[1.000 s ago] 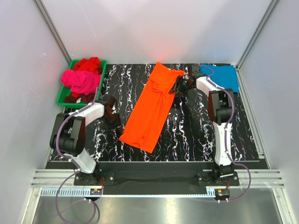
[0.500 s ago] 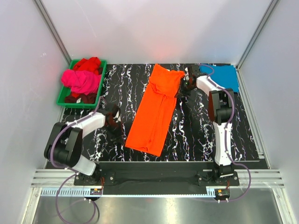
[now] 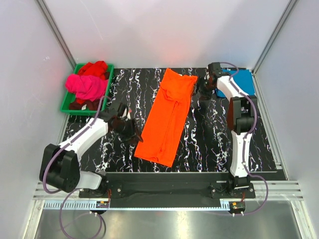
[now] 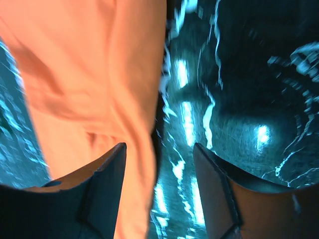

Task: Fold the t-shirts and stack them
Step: Fold the tshirt

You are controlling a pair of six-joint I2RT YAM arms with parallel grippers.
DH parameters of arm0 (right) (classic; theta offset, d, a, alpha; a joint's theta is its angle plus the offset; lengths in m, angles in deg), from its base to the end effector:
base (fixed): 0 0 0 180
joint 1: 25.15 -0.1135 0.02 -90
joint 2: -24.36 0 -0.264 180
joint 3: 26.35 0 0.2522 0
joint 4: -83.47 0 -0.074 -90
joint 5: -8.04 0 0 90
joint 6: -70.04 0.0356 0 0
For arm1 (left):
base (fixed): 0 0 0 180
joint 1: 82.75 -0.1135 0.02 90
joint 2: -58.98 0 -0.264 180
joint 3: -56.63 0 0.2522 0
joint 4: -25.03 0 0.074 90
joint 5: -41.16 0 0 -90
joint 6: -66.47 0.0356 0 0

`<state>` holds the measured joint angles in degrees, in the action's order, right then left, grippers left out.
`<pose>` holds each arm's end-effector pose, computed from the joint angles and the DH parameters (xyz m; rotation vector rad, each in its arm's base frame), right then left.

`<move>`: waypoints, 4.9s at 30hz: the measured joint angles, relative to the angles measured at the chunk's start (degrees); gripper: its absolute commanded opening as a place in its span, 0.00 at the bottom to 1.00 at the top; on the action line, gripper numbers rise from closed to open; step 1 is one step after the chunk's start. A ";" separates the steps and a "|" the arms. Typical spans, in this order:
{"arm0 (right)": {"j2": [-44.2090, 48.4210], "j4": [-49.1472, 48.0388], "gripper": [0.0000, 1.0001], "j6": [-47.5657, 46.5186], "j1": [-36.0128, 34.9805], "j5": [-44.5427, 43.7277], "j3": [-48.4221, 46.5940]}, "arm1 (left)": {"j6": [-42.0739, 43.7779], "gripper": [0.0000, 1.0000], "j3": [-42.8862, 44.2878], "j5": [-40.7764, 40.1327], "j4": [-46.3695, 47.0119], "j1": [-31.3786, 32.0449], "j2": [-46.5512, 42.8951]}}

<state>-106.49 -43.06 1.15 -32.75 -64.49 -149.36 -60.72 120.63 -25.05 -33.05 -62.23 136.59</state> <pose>0.4886 0.0760 0.1841 0.2103 2.6695 0.5679 0.2216 -0.0983 0.2108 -0.3300 2.9467 -0.7772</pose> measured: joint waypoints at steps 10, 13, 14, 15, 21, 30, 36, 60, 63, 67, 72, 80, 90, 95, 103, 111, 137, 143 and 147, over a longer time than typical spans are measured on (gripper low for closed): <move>-8.61 -7.06 0.50 10.21 1.40 -0.02 -13.46 | 6.78 0.42 8.31 -5.22 4.13 13.53 0.31; -11.63 -9.64 0.47 12.70 1.88 -0.02 -13.94 | 8.55 0.46 9.70 -9.51 4.90 20.96 2.14; -12.90 -10.60 0.47 13.53 2.29 0.04 -14.40 | 9.07 0.46 10.32 -11.08 5.38 23.34 3.37; -14.16 -11.08 0.47 14.32 2.78 0.15 -15.08 | 9.44 0.46 10.95 -12.39 5.88 25.79 4.74; -21.05 -14.45 0.50 16.98 6.12 3.10 -24.30 | 9.64 0.50 12.22 -18.91 9.38 35.21 14.19; -22.08 -20.22 0.48 20.39 7.26 3.65 -24.22 | 8.15 0.54 13.90 -26.05 9.77 39.34 20.17; -24.81 -24.30 0.45 23.96 6.95 4.79 -25.57 | 7.74 0.54 15.91 -27.93 9.94 42.49 21.94; -26.67 -30.21 0.18 29.81 6.97 5.60 -24.24 | 7.21 0.00 17.62 -29.97 9.33 45.53 27.47; -27.93 -31.47 0.06 30.32 6.99 5.86 -24.98 | 7.23 0.00 16.90 -28.70 11.13 46.07 27.10; -29.55 -32.54 0.05 30.16 7.02 6.03 -27.12 | 7.32 0.00 15.30 -27.04 13.03 46.49 26.10; -32.81 -33.81 0.07 30.12 7.13 7.06 -31.61 | 7.41 0.00 14.34 -25.90 14.45 46.53 25.59; -36.30 -36.30 0.15 30.93 8.48 9.79 -35.87 | 7.78 0.00 14.23 -24.24 17.05 46.60 25.64; -38.25 -40.15 0.48 30.10 9.81 10.03 -38.93 | 9.16 0.31 22.34 -20.76 13.81 47.47 30.45; -35.54 -40.59 0.52 28.70 10.69 9.99 -35.06 | 10.01 0.45 26.95 -20.06 12.13 47.67 30.51; -18.53 -25.92 0.53 23.04 12.61 8.02 -18.80 | 10.73 0.48 29.83 -20.61 6.16 44.30 22.77; 21.99 -7.13 0.47 15.85 6.21 1.25 10.99 | 10.56 0.50 22.45 -21.94 2.19 23.17 6.01; 61.51 -7.85 0.59 30.16 -23.80 1.66 74.25 | 1.84 0.55 -6.14 -9.44 10.27 17.53 7.91; 61.24 -14.36 0.58 32.65 -25.64 3.13 79.08 | 0.61 0.52 -7.43 -8.02 11.89 17.49 7.15; 59.06 -18.95 0.57 34.12 -27.69 3.48 81.81 | 0.04 0.42 -8.20 -8.00 12.17 17.49 6.64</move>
<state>-47.43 -62.01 35.27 -60.44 -61.01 -67.55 -60.68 112.43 -33.05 -20.88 -44.75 143.23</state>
